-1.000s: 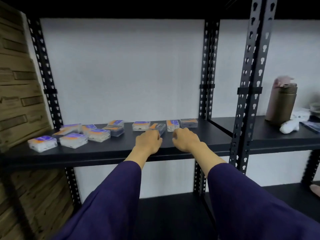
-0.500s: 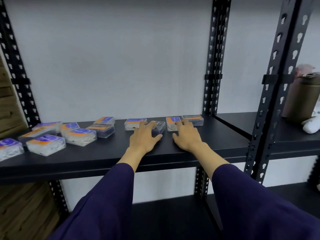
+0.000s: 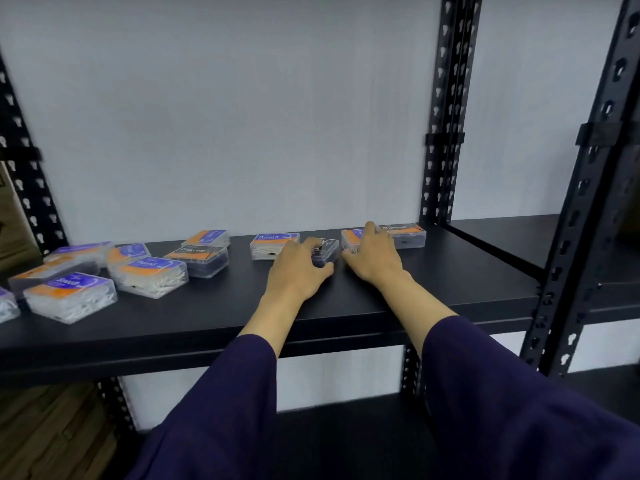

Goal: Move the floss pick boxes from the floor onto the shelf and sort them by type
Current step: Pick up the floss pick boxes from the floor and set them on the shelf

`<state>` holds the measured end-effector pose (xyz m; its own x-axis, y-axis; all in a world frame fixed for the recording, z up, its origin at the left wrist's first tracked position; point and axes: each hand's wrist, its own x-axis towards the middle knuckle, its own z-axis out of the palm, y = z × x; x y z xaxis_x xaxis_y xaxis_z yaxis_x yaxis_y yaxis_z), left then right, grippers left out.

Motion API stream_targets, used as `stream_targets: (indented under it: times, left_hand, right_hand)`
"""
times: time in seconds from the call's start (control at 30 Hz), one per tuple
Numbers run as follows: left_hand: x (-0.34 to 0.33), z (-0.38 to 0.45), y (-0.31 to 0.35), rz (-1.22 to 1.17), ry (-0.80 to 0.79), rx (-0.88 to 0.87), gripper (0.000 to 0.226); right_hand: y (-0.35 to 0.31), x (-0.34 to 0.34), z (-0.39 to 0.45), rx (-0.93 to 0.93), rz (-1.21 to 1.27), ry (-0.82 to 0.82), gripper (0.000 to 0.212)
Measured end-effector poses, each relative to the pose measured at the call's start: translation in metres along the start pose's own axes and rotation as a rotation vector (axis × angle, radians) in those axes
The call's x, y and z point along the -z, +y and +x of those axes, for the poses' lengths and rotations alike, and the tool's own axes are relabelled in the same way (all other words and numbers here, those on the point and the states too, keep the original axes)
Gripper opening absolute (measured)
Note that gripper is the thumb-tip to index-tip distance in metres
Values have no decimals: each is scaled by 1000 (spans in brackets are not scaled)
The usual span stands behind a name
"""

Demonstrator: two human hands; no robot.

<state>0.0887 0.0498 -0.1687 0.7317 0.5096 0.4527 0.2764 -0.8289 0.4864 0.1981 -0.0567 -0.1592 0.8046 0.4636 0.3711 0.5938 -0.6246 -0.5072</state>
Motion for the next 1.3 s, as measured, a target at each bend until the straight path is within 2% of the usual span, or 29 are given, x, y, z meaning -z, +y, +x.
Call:
stream_targets:
  times: [0.27,0.37,0.57,0.73,0.83,0.97,1.3]
  left_hand:
    - [16,-21,8,-12,-5,26,49]
    - [25,-37,12,-16,-2,51,46]
    - [50,-89,12,-26,48,56,51]
    - [72,-106,12,8,40,55,40]
    - [75,-98,23,94,92,6,41]
    - [60,-96,21,184,15,16,48]
    - [75,-133,29,194,-32,68,54]
  right_hand:
    - [-12,24,-61,18,113,142,60]
    - [-12,26,-90,13,111,131,64]
    - [-7,34,-129,68,191,128,53]
    - [-6,43,-131,110,0,187,56]
    - [-13,47,-118,159,-71,112,56]
    - [-11,45,-112,178,-143,-40,50]
    - [-10,62,-161,197,-139,-21,49]
